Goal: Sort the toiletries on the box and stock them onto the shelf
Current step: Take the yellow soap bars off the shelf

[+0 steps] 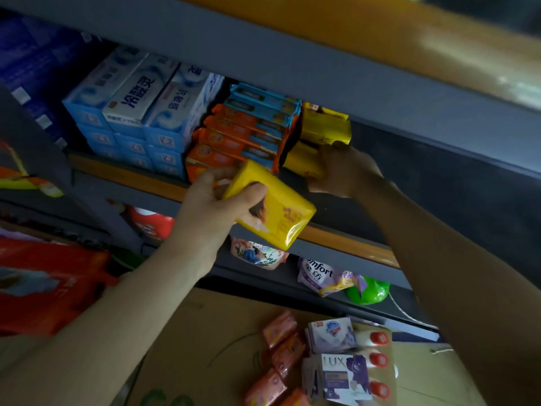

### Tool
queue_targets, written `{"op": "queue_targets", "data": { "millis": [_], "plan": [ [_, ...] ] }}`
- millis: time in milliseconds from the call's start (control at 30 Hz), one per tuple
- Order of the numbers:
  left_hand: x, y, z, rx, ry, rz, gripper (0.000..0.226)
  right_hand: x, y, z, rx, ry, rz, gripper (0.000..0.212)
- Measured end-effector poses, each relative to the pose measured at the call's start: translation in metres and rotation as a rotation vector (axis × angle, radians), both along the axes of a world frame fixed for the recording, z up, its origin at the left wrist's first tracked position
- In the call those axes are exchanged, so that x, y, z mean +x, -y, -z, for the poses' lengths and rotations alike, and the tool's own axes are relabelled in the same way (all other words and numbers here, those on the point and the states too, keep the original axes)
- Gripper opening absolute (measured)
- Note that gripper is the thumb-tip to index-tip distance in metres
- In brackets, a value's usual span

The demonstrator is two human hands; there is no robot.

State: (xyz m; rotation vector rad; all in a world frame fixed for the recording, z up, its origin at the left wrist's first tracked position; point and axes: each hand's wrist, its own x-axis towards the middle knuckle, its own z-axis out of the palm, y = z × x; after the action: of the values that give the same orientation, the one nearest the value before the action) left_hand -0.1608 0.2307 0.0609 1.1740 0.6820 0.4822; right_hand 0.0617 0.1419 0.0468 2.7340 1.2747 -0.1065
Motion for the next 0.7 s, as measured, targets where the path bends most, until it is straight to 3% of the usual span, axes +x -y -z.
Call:
{"op": "queue_targets", "data": {
  "millis": [100,233,300,400,500,567,633,700],
  "plan": [
    [-0.012,0.009,0.0,0.26,-0.073,0.003,0.046,-0.006,0.007,-0.006,-0.005,-0.054,0.035,0.059],
    [-0.027,0.018,0.002,1.075,-0.207,0.149,0.048,-0.021,0.037,-0.013,0.136,-0.146,0.053,0.055],
    [-0.031,0.016,0.002,1.31,-0.16,0.148,0.049,-0.035,0.058,-0.018,0.316,-0.193,0.004,0.054],
    [-0.037,0.014,0.004,1.452,-0.089,0.121,0.051,-0.069,0.086,-0.023,0.691,-0.156,-0.051,0.046],
    [-0.047,0.015,0.003,1.332,-0.088,0.114,0.05,-0.106,0.107,-0.025,0.922,-0.228,-0.056,0.042],
    [-0.053,0.018,0.0,1.081,-0.125,0.102,0.046,-0.128,0.112,-0.029,1.038,-0.519,-0.011,0.041],
    [-0.058,0.022,-0.003,0.714,-0.111,0.076,0.037,-0.145,0.112,-0.032,1.164,-0.928,0.174,0.034],
    [-0.063,0.031,-0.005,0.383,-0.068,0.048,0.032,-0.154,0.112,-0.03,1.212,-1.142,0.313,0.035]
  ]
}}
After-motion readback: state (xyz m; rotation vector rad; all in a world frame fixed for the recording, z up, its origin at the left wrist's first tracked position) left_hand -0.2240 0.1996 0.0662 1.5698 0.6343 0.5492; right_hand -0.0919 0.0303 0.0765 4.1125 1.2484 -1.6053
